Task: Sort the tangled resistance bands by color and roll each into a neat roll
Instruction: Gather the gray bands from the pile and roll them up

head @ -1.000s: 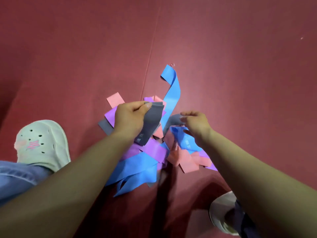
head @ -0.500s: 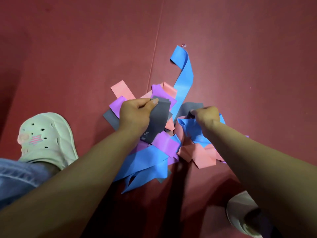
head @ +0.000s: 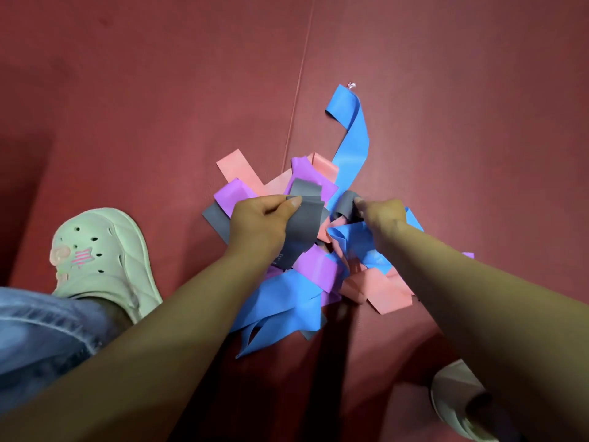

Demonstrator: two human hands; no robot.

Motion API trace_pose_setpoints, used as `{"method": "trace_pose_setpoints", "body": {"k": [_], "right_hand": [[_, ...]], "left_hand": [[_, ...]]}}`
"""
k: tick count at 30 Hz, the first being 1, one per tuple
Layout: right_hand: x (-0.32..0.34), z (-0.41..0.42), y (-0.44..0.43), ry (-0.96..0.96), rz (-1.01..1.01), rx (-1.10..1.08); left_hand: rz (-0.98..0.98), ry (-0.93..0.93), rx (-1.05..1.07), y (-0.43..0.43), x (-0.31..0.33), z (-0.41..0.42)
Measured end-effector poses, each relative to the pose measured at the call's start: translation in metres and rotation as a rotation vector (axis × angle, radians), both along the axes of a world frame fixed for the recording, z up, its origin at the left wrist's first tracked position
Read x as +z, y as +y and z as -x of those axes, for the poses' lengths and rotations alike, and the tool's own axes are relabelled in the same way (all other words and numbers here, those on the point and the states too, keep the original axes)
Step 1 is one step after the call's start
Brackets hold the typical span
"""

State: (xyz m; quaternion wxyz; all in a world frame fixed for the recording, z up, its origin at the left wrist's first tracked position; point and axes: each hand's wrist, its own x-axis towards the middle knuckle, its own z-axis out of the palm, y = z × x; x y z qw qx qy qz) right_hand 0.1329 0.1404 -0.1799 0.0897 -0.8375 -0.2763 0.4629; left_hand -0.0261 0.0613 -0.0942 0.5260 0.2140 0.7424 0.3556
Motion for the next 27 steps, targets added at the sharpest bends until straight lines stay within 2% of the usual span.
{"method": "trace_pose_setpoints", "body": {"k": [4, 12, 18, 27], "right_hand": [[-0.003, 0.001, -0.005, 0.071, 0.056, -0.022], [0.013, 0.003, -0.002, -0.004, 0.047, 0.087], [0.024, 0.003, -0.009, -0.039, -0.071, 0.126], [0.020, 0.014, -0.014, -0.045, 0.076, 0.302]], "left_hand": [[-0.009, 0.000, 0.002, 0.000, 0.001, -0.003], [-0.038, -0.015, 0.004, 0.001, 0.010, -0.007], [-0.050, -0.006, 0.012, 0.002, 0.020, -0.011], [-0.078, 0.016, -0.037, 0.002, 0.020, -0.016]]}}
